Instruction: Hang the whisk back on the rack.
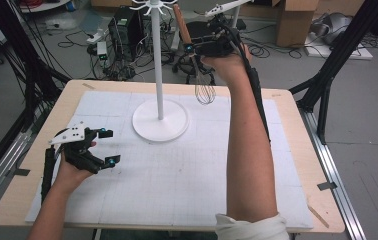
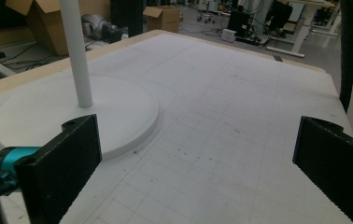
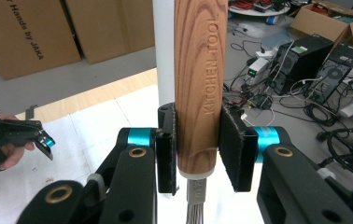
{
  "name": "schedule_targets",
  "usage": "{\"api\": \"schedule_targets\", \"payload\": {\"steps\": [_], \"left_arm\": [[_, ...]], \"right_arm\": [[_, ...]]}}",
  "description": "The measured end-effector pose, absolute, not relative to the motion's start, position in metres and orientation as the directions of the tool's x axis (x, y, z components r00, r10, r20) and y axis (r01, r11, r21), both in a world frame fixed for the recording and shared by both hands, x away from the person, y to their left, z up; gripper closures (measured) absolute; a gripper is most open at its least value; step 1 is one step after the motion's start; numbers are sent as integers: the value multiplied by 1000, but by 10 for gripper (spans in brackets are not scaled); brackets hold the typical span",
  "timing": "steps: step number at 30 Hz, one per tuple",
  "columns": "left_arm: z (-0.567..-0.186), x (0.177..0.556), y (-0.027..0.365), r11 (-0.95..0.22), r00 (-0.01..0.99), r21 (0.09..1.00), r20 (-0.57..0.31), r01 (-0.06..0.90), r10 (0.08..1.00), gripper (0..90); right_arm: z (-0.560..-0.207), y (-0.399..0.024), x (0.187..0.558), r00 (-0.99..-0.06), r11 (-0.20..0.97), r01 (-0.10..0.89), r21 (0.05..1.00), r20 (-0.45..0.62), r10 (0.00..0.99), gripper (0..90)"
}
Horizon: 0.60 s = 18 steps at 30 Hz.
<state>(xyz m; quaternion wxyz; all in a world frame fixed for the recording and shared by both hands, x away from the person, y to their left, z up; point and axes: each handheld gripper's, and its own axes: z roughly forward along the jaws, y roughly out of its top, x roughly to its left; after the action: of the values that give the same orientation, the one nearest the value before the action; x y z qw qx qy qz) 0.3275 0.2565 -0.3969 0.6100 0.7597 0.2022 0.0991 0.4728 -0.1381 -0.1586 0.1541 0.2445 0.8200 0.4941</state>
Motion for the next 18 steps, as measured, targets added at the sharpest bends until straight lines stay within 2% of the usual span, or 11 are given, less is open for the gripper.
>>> {"api": "schedule_targets", "payload": {"steps": [18], "left_arm": [[-397, 327, 258, -179, 899, 966, -92, 184, 429, 17]], "right_arm": [[-163, -125, 478, -841, 398, 263, 879, 6, 541, 701]]}}
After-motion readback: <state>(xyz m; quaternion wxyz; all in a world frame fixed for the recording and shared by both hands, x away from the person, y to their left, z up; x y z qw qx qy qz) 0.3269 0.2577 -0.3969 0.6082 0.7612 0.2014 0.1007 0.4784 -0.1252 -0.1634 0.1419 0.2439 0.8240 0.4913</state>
